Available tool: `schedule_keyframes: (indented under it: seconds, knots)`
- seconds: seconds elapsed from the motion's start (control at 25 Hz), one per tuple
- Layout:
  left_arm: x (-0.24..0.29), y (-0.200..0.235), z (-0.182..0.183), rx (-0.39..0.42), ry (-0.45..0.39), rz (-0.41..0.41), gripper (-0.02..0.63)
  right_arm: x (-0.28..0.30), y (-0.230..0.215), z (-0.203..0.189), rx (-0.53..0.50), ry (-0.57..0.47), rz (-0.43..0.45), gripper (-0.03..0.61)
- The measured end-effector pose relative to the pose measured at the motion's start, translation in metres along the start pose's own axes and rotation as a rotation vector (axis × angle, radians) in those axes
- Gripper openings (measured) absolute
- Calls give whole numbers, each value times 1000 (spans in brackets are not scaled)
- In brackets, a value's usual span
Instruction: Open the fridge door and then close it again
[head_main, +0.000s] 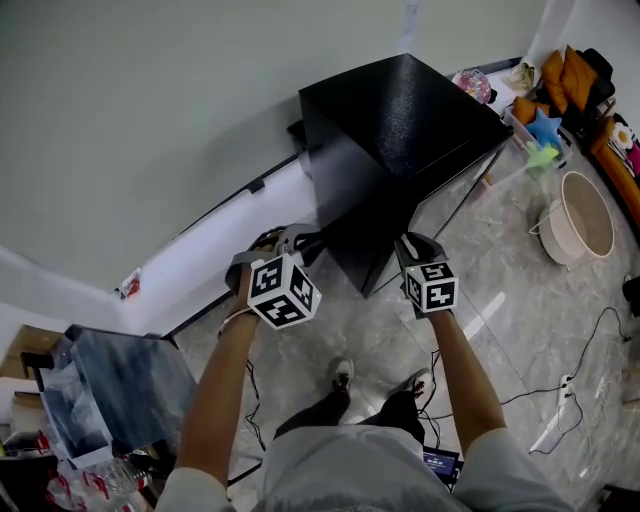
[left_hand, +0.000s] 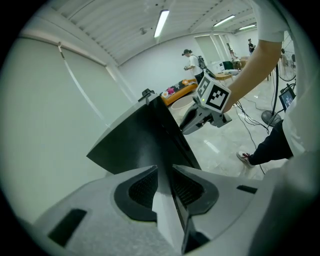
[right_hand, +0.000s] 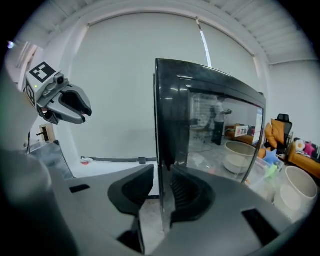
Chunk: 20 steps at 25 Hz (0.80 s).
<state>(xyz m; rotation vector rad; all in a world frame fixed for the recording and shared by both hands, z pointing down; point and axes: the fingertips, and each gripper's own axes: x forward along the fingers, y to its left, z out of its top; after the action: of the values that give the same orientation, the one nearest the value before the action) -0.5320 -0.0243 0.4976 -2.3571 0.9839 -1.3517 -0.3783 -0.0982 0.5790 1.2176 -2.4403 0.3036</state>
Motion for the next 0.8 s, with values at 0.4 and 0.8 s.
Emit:
schedule_keyframes:
  seconds: [0.4, 0.8]
  knots:
    - [11, -3, 34, -64, -67, -11, 83, -39, -8, 17, -16, -42, -20, 95]
    - [18, 42, 139, -263, -271, 137, 11, -147, -91, 115, -192, -221, -166, 5]
